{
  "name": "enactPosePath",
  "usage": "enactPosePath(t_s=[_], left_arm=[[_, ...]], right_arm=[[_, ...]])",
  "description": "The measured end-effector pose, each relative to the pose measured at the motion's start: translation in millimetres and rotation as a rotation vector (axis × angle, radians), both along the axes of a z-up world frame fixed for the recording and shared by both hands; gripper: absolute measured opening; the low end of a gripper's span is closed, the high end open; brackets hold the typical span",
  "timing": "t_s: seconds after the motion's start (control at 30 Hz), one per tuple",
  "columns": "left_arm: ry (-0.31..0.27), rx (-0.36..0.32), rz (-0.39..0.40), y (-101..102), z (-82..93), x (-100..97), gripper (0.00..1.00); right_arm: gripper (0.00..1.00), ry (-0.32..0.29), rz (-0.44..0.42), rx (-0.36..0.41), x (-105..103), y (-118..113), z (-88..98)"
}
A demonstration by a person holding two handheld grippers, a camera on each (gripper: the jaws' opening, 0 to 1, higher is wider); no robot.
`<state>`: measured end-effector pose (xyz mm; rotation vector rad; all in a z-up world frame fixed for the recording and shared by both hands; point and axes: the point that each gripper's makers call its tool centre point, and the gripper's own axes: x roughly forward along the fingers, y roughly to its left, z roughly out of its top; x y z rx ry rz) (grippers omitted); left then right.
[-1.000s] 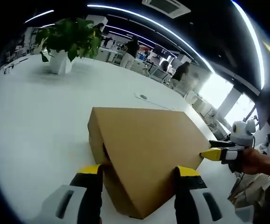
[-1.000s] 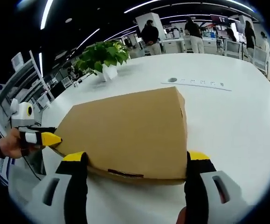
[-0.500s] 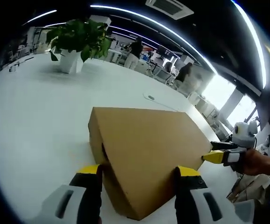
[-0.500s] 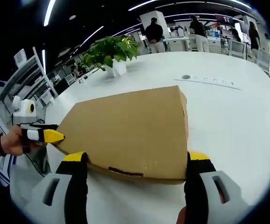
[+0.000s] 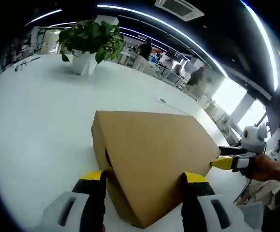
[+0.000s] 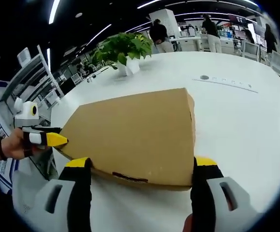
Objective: Operate the shoe box by opening the lid, removing the specified soft item, and placing it in the target area until the item is outside and the box remains undamaged.
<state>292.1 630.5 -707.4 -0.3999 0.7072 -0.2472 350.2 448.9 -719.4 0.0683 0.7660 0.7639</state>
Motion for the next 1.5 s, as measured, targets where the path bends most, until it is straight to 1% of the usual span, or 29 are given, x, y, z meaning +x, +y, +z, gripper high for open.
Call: enactPosePath(t_s=[0.17,0.43,0.6,0.67,0.73,0.77,0.8,0.93,0.97,1.03,1.07,1.2,1.3,1.4,1.47,1.5], left_arm=[[0.004,-0.002,0.008,6.3,-0.4,-6.5,0.64],[0.006,-0.001,0.009,6.9,-0.3,-6.5,0.64],[0.006,0.020,-0.029,3.9,-0.3,-8.3,0.68],[0.000,0.025,-0.052,1.8,0.0,-9.5,0.71],[-0.007,0.022,-0.065,0.3,0.9,-10.9,0.73],[-0.008,0.023,-0.068,0.1,0.9,-11.2,0.74],[-0.012,0.035,-0.087,-0.8,0.7,-12.9,0.75],[-0.021,0.090,-0.154,-5.1,-1.5,-16.6,0.78],[-0.015,0.089,-0.164,-6.4,-2.2,-17.6,0.80],[-0.017,0.122,-0.180,-5.6,-4.1,-18.2,0.79],[-0.019,0.132,-0.192,-6.3,-4.7,-19.0,0.80],[-0.027,0.119,-0.191,-6.8,-3.8,-19.8,0.82],[-0.024,0.150,-0.221,-6.2,-5.9,-21.3,0.82],[-0.020,0.180,-0.235,-5.0,-8.3,-21.2,0.79],[-0.020,0.198,-0.225,-1.9,-9.6,-20.1,0.75],[-0.022,0.193,-0.219,-1.5,-9.5,-19.4,0.74]], right_arm=[[0.77,0.002,0.001,0.016,-3.5,4.4,0.7],[0.76,0.004,0.005,0.017,-3.6,5.4,1.2],[0.77,-0.003,0.011,0.022,-4.1,5.8,0.8],[0.79,-0.013,0.043,0.017,-7.2,6.4,0.9],[0.82,-0.026,0.094,0.005,-12.0,7.6,0.2],[0.82,-0.043,0.126,-0.026,-14.0,5.9,-1.9],[0.82,-0.051,0.142,-0.040,-15.3,5.4,-3.0],[0.82,-0.061,0.158,-0.054,-16.2,5.2,-4.7],[0.82,-0.072,0.175,-0.076,-16.9,4.7,-5.9],[0.82,-0.087,0.207,-0.113,-18.7,3.9,-9.1],[0.82,-0.089,0.209,-0.119,-19.1,4.0,-10.1],[0.78,-0.093,0.177,-0.116,-12.8,1.2,-10.2],[0.74,-0.106,0.165,-0.122,-8.7,0.1,-8.6],[0.74,-0.107,0.161,-0.122,-8.7,-0.2,-8.0],[0.73,-0.108,0.160,-0.122,-9.7,0.6,-7.7],[0.72,-0.108,0.159,-0.121,-10.3,0.9,-7.2]])
